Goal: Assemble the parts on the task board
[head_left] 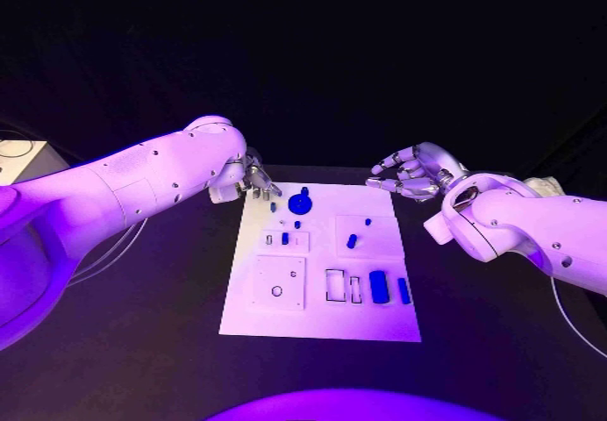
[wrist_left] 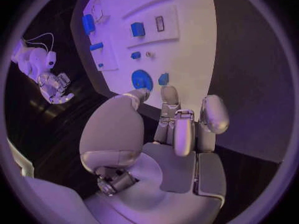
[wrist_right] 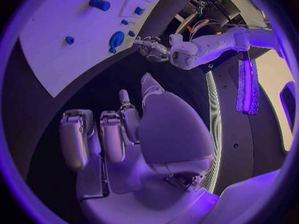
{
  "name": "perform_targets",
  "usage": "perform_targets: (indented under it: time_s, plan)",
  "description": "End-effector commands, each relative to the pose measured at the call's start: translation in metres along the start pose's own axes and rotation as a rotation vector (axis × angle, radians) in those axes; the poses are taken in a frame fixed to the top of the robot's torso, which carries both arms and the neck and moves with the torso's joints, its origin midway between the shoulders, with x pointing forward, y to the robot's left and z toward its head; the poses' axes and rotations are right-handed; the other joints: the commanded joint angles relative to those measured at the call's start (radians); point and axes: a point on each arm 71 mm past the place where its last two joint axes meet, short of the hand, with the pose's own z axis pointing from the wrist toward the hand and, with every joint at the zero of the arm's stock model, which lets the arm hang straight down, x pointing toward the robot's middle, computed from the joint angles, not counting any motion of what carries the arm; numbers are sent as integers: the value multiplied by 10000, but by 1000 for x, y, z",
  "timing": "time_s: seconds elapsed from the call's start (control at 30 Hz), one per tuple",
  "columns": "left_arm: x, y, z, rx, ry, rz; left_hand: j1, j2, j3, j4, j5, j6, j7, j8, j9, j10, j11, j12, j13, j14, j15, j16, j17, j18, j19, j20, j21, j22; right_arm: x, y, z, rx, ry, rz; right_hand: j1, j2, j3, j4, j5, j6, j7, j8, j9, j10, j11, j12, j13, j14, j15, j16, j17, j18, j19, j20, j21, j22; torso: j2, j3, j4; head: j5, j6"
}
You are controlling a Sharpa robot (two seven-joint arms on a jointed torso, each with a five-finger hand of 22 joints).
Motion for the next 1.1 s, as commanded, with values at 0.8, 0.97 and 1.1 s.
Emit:
perform_targets:
  time_s: [0.8,0.97,1.1]
  plan:
    - [4,0,6,-75,558,418,-255,-126,-315,5,-153,-78,50,-60,-33,-163,28,15,-18,704,96,-42,1936,216,-107,50,-96,-54,-1,4,0,-250,-9,-141,-43,7,-47,-17,-29,-68,8,55,9,-92,1,-52,898,903,-41,-61,2147,139,681,-19,-37,2101,152,-18,-24,-11,79]
    - [6,-1,7,-56,596,430,-196,-111,-313,-12,-174,-79,44,-61,-34,-193,24,3,-44,696,98,-49,1921,221,-123,57,-108,-72,0,4,0,-250,-1,-142,-43,7,-47,-17,-29,-68,8,55,9,-92,1,-52,898,903,-41,-61,2147,139,681,-19,-37,2101,157,-20,-30,-9,87]
    - [7,-1,7,-42,621,441,-91,-67,-293,-20,-183,-77,38,-60,-36,-202,19,28,-26,697,96,-44,1928,221,-121,62,-108,-62,0,4,0,-253,11,-141,-43,7,-47,-17,-29,-68,8,55,9,-92,1,-52,898,903,-41,-61,2147,139,681,-19,-37,2101,163,-22,-40,-10,99]
